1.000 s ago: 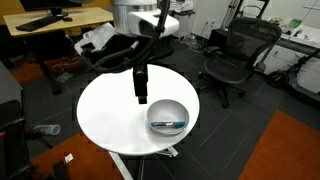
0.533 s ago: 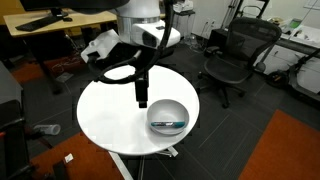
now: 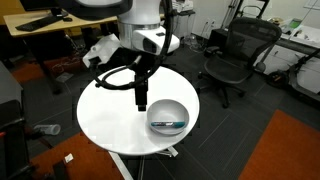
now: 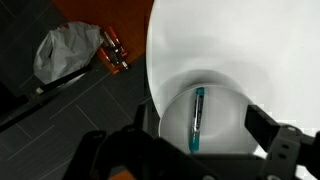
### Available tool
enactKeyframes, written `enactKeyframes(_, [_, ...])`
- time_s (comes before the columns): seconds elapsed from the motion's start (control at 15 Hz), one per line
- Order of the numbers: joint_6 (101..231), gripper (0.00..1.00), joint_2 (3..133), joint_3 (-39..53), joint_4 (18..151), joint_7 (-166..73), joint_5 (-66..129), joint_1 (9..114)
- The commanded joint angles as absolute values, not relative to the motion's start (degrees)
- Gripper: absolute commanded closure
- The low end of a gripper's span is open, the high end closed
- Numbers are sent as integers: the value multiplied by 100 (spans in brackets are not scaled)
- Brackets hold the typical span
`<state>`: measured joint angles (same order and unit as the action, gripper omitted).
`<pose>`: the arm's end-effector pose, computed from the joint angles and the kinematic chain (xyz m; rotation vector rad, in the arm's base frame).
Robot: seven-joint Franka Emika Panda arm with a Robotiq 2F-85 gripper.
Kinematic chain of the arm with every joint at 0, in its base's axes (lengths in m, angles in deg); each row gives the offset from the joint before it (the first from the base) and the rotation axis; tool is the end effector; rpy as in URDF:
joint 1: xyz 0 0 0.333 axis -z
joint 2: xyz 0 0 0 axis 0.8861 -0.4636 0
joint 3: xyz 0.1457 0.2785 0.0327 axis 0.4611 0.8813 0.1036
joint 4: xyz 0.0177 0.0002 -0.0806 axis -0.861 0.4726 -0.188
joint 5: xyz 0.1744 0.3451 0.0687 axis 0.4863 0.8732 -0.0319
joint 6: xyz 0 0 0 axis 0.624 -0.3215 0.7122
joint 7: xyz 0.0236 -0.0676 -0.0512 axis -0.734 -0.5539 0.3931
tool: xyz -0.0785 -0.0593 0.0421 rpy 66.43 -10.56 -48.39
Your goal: Put the marker on the table
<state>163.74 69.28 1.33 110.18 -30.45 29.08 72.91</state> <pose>0.5496 -0.2007 0.3110 2.8771 -0.9443 -0.0114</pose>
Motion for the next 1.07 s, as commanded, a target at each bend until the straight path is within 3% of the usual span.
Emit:
enactKeyframes(0.0, [16544,0,6670,43,10873,-3128,3040,7231])
enactKeyframes(0.47, [17294,0,6123,20,10646,-3181,3314,7283])
enactKeyframes(1.0, [17220,0,5409,48,9906,-3363,3728,7385])
